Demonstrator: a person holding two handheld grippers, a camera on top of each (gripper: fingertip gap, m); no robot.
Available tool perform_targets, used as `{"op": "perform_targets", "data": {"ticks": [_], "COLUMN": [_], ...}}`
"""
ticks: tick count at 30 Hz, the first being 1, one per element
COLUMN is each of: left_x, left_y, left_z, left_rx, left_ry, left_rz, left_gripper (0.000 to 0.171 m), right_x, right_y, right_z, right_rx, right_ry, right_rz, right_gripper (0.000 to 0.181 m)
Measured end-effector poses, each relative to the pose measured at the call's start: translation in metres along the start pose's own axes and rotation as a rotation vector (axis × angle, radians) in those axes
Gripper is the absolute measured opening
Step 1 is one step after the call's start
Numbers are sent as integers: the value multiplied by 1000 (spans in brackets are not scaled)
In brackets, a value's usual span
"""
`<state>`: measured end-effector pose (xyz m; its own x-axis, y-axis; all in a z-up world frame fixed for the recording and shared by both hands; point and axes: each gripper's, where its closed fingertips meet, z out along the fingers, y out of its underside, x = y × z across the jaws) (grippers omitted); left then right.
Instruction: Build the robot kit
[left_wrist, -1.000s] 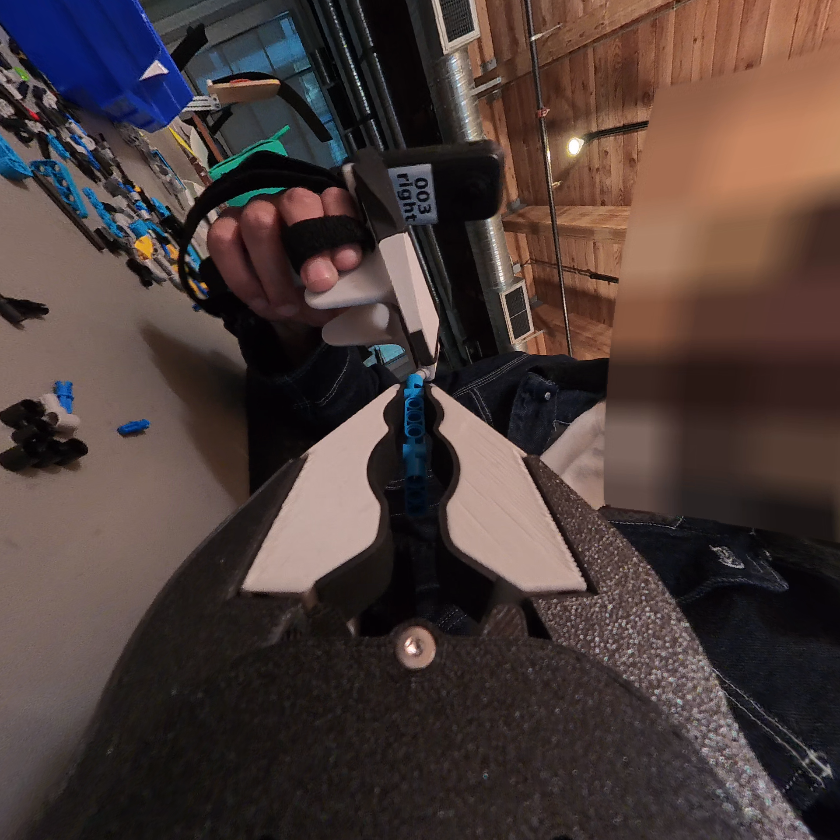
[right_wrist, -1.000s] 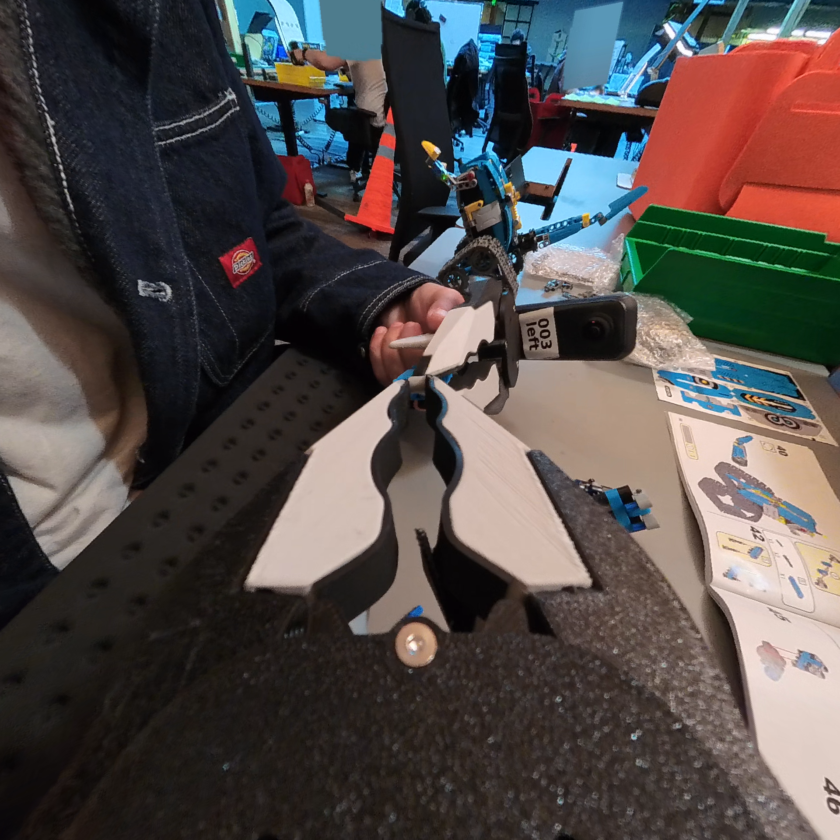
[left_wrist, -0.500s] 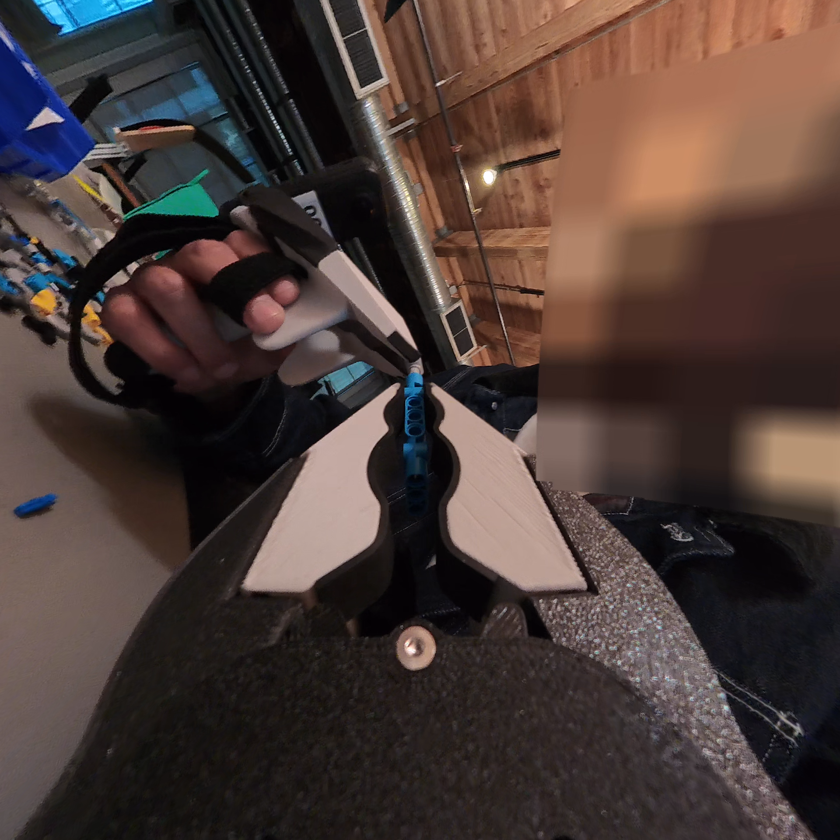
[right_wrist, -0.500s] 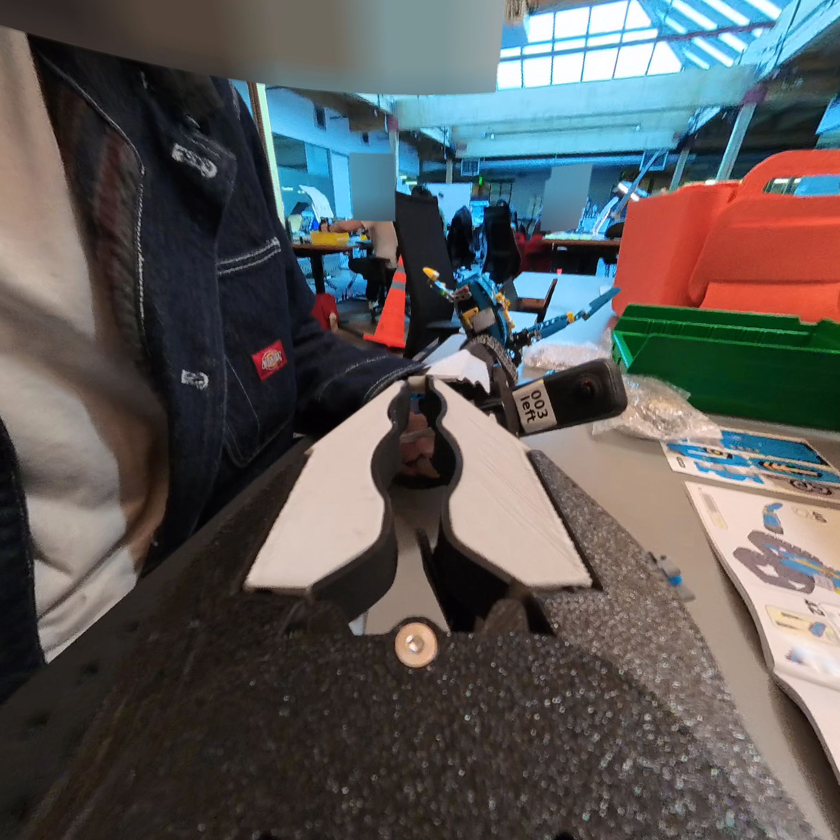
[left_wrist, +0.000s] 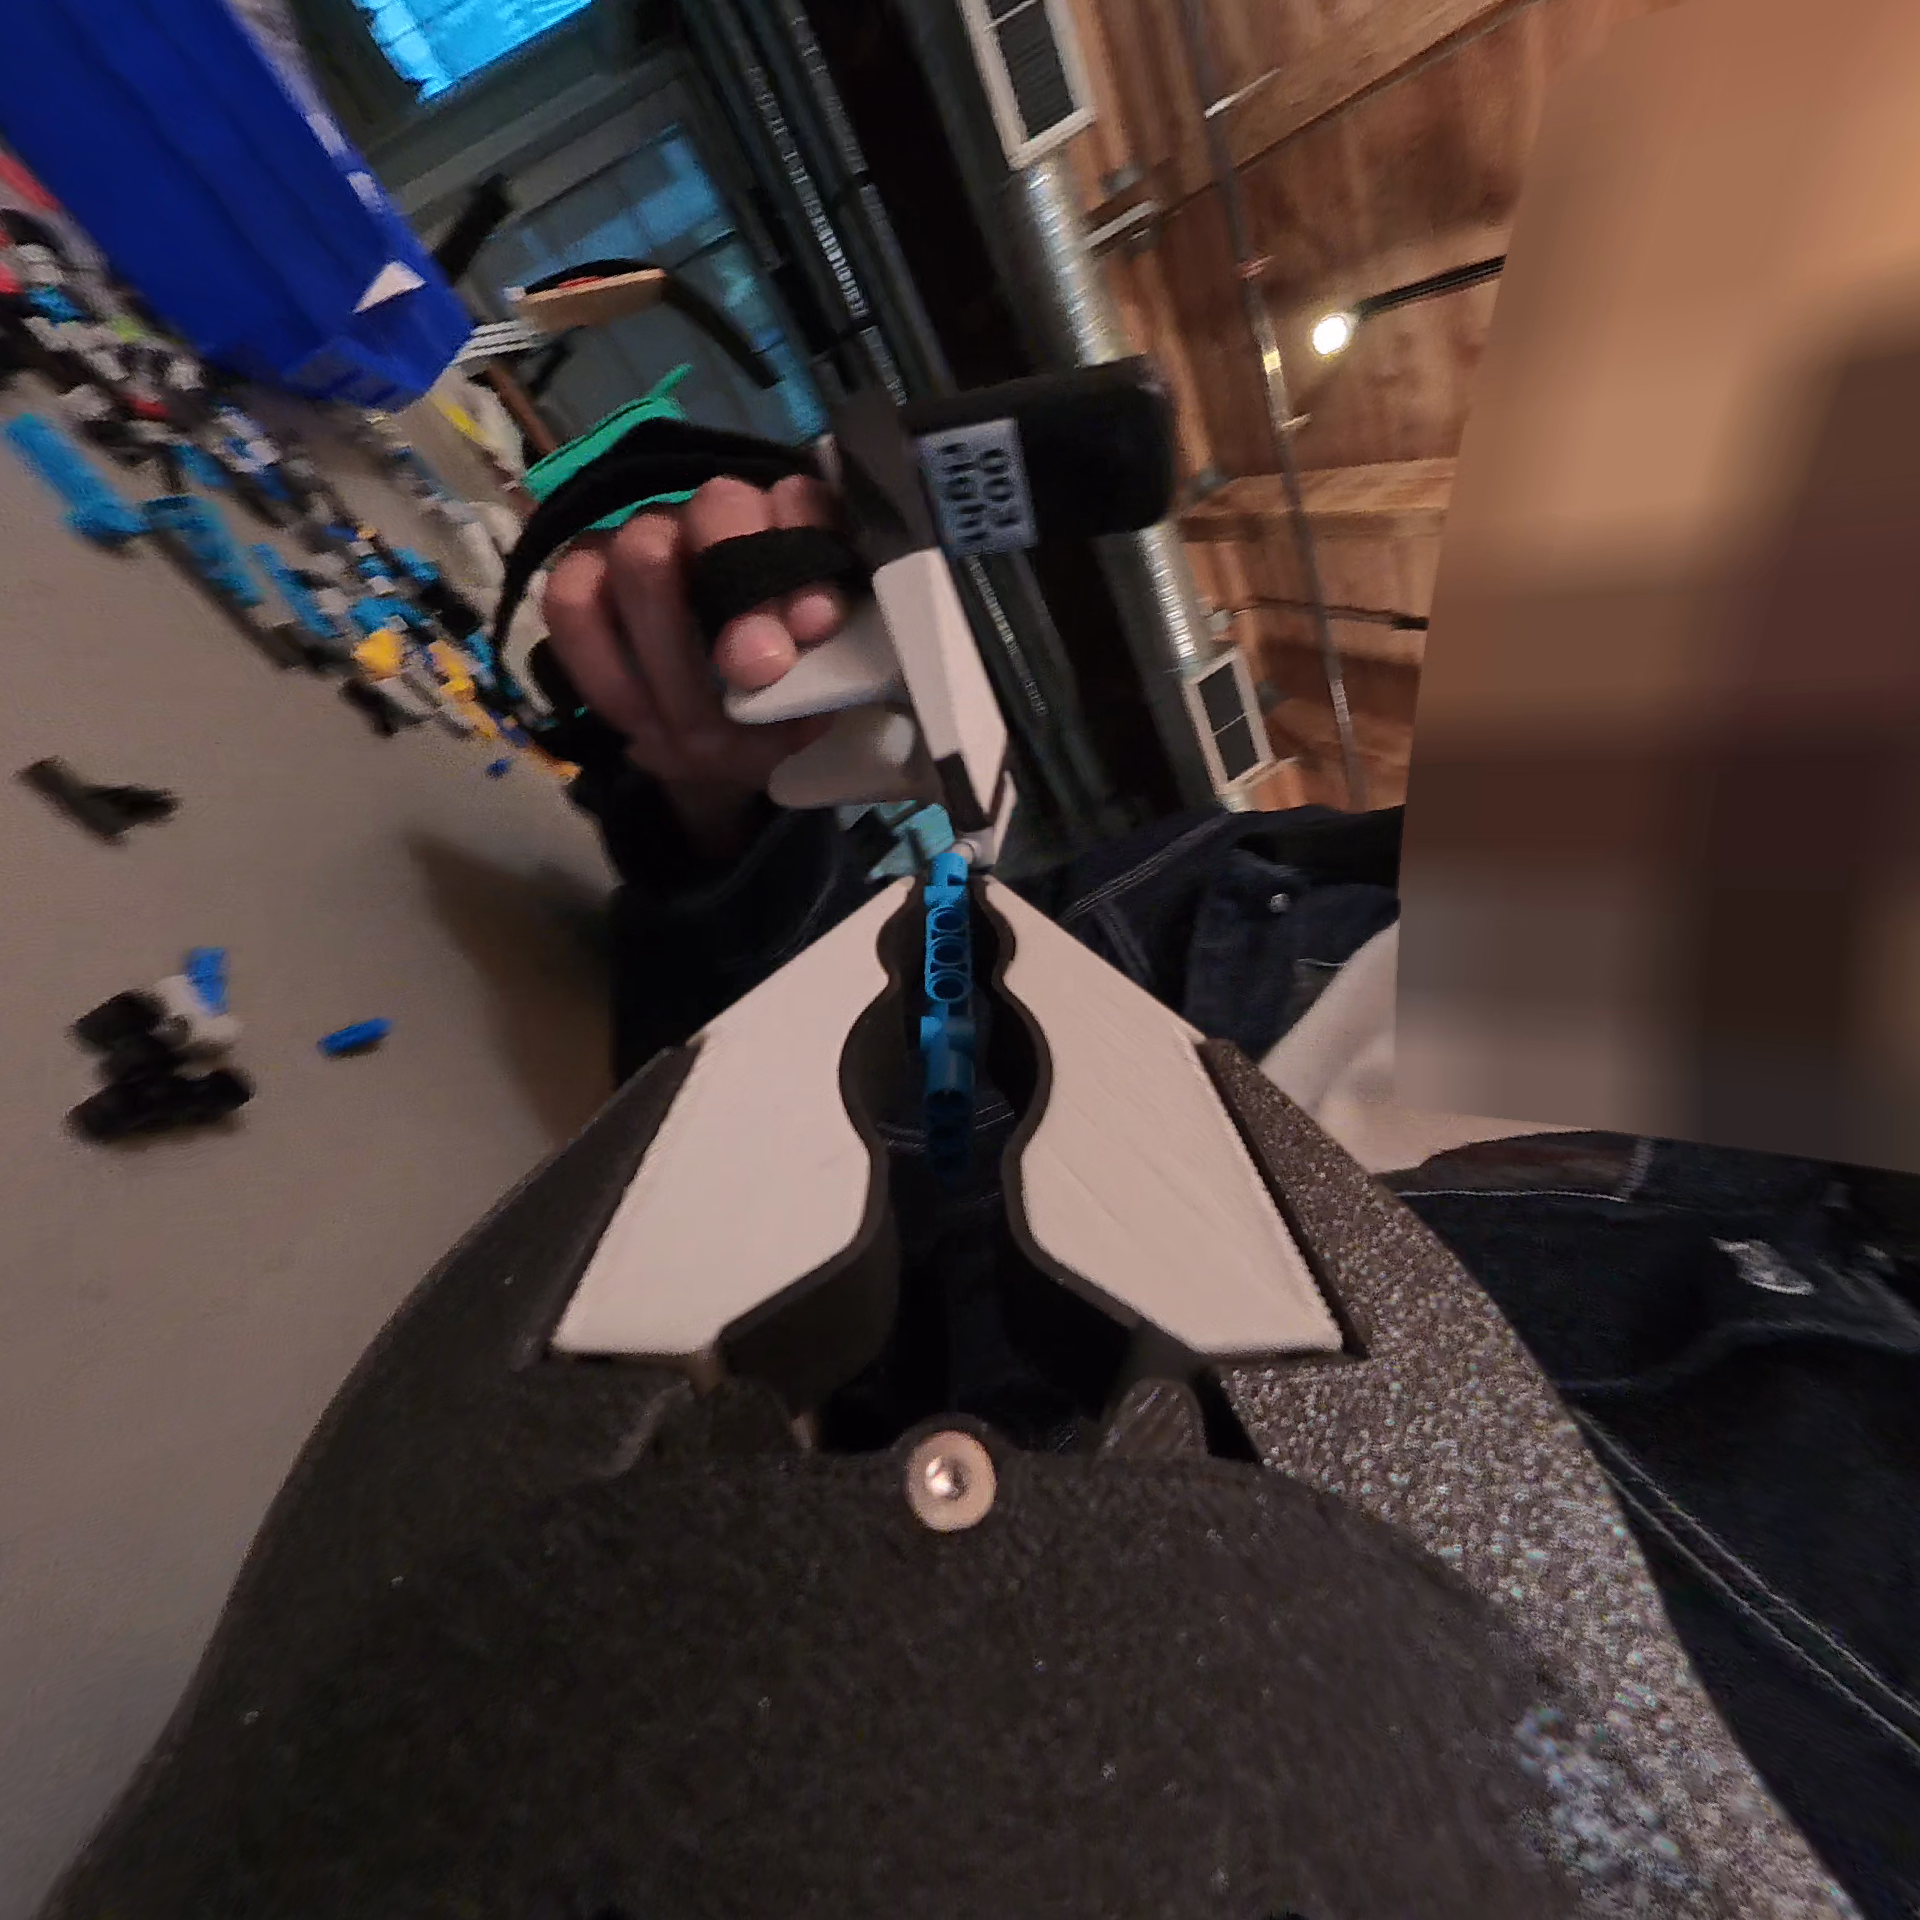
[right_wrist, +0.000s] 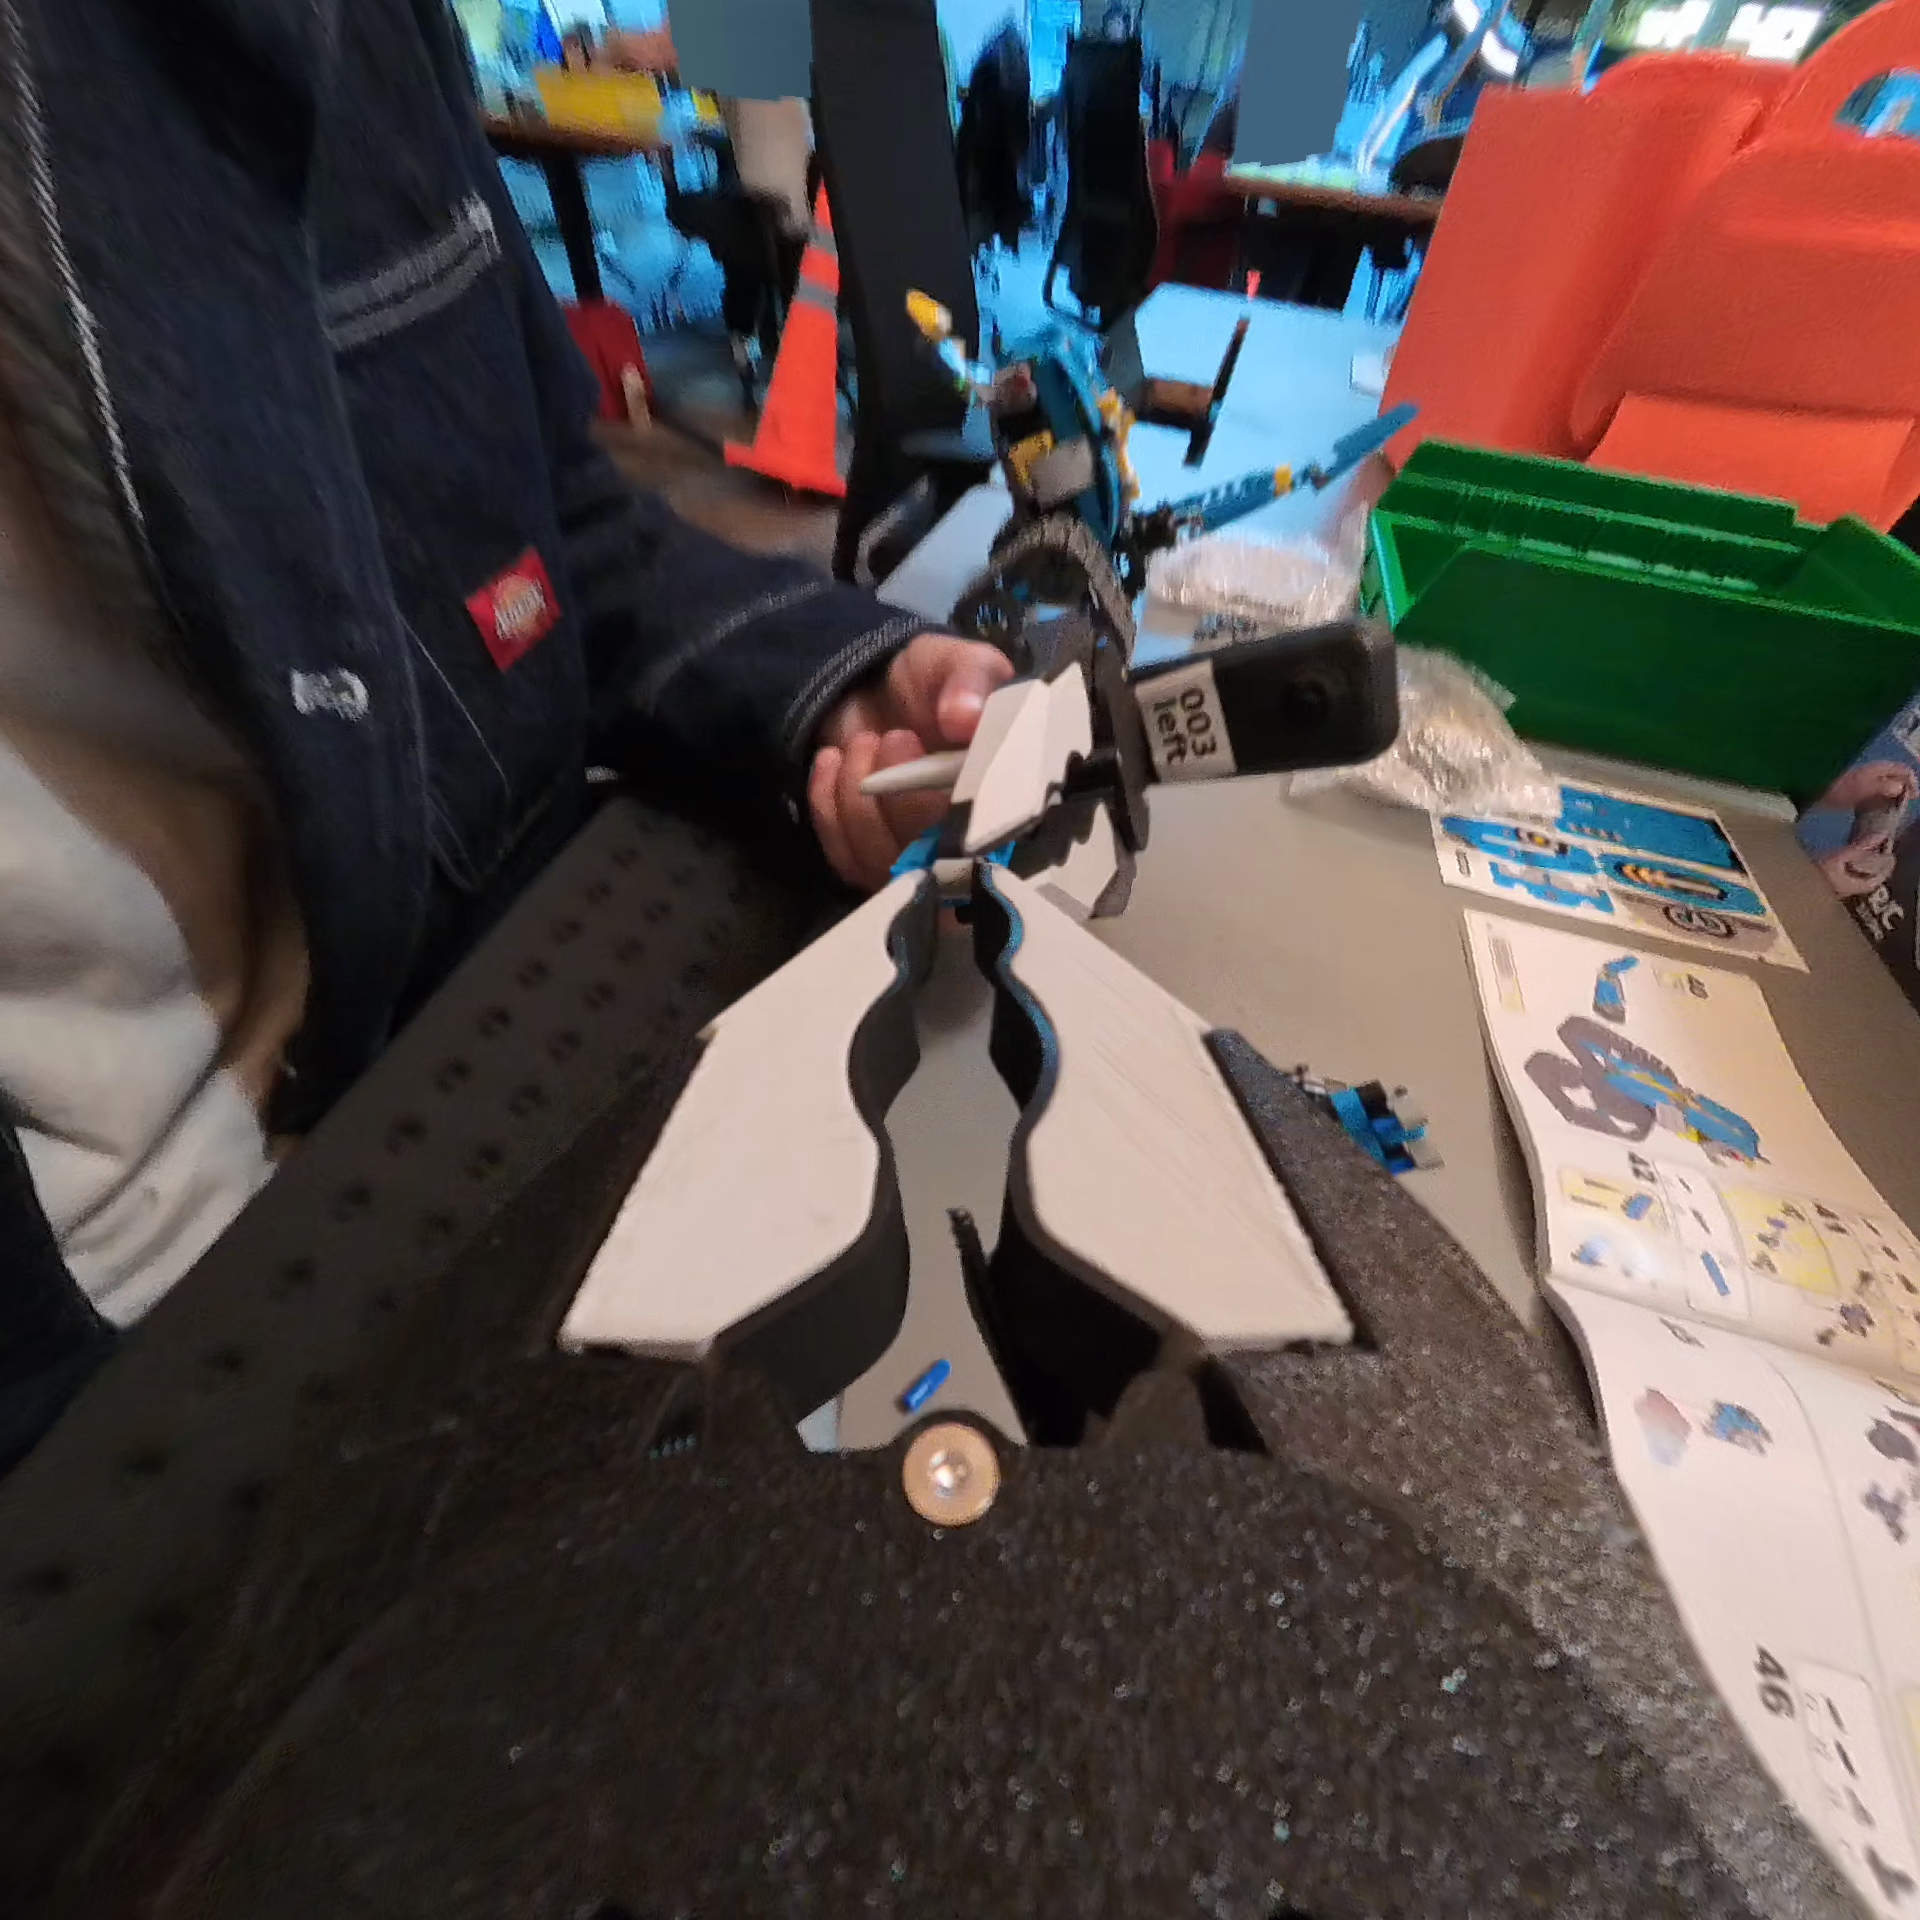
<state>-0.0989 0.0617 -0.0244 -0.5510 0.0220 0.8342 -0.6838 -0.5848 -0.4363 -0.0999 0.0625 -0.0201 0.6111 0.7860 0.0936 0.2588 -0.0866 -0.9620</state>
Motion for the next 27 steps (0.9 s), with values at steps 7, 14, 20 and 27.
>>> {"op": "perform_targets", "data": {"ticks": [7,14,20,27], "left_x": [-8,4,21,22], "left_y": [4,4,0,-3], "left_z": [1,5,8,5], "left_rx": [-20,-3,19,37], "left_ry": [-28,82,191,193], "left_rz": [-14,-67,-76,-86], "left_gripper": [6,6,6,6], "right_x": [-3,-7,-8,-5], "right_y": [9,-2,-19,-16], "right_z": [0,-3,-6,-3], "right_rx": [-17,135,286,229], "right_ry": [-14,-61,-92,-52], "right_rz": [-17,10,48,2], "right_gripper": [6,6,5,6]}}
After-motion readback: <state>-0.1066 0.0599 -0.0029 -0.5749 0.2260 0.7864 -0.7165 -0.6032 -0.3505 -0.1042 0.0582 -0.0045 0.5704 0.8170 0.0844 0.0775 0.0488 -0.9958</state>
